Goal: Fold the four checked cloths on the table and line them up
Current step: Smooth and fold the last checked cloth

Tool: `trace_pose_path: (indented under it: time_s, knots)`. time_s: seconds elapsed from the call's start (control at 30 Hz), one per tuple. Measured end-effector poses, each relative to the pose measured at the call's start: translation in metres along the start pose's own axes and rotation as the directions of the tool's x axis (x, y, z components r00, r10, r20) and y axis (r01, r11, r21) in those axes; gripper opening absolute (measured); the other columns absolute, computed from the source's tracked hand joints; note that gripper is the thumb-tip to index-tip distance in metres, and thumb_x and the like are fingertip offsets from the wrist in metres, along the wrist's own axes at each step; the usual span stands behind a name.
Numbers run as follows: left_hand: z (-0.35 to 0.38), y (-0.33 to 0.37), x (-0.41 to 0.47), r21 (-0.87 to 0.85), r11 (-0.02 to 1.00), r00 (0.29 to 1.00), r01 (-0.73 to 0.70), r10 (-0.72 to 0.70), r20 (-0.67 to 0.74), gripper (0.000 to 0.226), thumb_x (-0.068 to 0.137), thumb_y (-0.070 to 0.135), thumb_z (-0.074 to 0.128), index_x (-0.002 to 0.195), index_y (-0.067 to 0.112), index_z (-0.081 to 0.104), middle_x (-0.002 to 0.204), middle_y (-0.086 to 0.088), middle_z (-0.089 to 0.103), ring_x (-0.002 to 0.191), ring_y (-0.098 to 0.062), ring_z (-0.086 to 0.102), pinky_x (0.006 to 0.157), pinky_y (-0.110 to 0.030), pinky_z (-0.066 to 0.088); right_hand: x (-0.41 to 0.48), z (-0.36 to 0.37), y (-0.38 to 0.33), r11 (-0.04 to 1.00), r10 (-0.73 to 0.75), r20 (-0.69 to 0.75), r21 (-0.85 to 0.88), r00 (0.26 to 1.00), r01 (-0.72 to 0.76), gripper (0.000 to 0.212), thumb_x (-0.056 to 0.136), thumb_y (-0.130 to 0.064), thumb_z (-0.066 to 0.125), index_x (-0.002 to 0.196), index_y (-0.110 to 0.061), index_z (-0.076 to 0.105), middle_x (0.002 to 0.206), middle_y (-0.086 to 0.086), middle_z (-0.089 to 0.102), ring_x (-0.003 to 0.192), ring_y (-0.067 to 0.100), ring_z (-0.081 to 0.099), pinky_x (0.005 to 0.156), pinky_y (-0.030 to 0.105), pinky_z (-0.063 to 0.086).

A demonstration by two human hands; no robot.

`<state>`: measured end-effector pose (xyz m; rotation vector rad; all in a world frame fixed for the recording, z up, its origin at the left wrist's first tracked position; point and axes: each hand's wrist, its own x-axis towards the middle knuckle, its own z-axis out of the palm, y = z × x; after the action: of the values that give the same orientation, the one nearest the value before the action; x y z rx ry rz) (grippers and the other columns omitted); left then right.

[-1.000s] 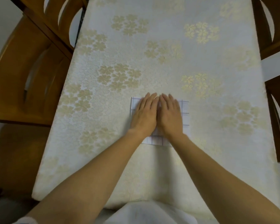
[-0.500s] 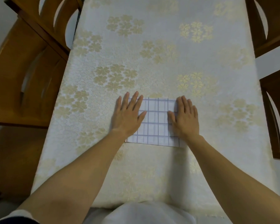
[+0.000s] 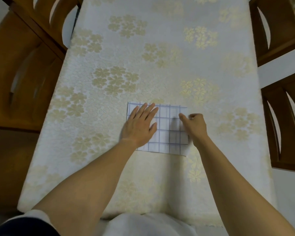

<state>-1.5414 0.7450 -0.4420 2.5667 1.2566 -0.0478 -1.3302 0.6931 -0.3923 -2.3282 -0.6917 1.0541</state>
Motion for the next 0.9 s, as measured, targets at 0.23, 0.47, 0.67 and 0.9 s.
trace_pose_path:
  time_s: [0.23,0.47,0.67,0.9]
  knots:
    - [0.002,0.0,-0.001,0.021,1.0,1.0,0.011,-0.011,-0.005,0.063,0.108,0.046,0.016,0.163,0.021,0.0,0.171,0.004,-0.004,0.157,-0.015,-0.006,0.128,-0.04,0.0,-0.028,0.004,0.015,0.988,0.009,0.046,-0.157,0.999,-0.002,0.045,0.094,-0.041,0.063,0.064,-0.014,0.042,0.061,0.001,0.043,0.056,0.018,0.043,0.052,0.028,0.032]
    - [0.003,-0.002,-0.001,0.015,1.0,1.0,0.0,0.0,-0.009,0.066,0.107,0.051,0.017,0.163,0.02,0.0,0.171,0.003,-0.003,0.157,-0.015,-0.006,0.128,-0.041,0.002,-0.036,0.002,0.008,0.982,0.06,0.003,0.178,0.998,-0.06,0.04,0.09,-0.04,0.071,0.079,-0.021,0.038,0.074,-0.001,0.036,0.06,0.014,0.035,0.054,0.027,0.033]
    - [0.003,-0.002,-0.001,0.009,1.0,1.0,0.0,0.0,-0.014,0.066,0.107,0.05,0.017,0.163,0.02,0.001,0.171,0.003,-0.003,0.157,-0.016,-0.005,0.128,-0.041,0.001,-0.043,-0.001,-0.007,0.981,0.093,0.115,0.161,0.989,-0.111,0.041,0.093,-0.039,0.069,0.109,-0.002,0.065,0.106,0.02,0.066,0.093,0.029,0.066,0.077,0.047,0.058]
    - [0.004,-0.001,-0.002,0.016,1.0,1.0,0.013,-0.013,-0.022,0.063,0.108,0.046,0.011,0.163,0.018,-0.003,0.17,0.003,-0.008,0.157,-0.015,-0.008,0.128,-0.041,0.001,-0.064,0.013,-0.01,0.889,-0.388,-0.056,-0.288,0.92,0.357,0.03,0.106,-0.022,0.043,0.08,-0.009,0.051,0.068,-0.002,0.052,0.06,0.014,0.049,0.05,0.029,0.036]
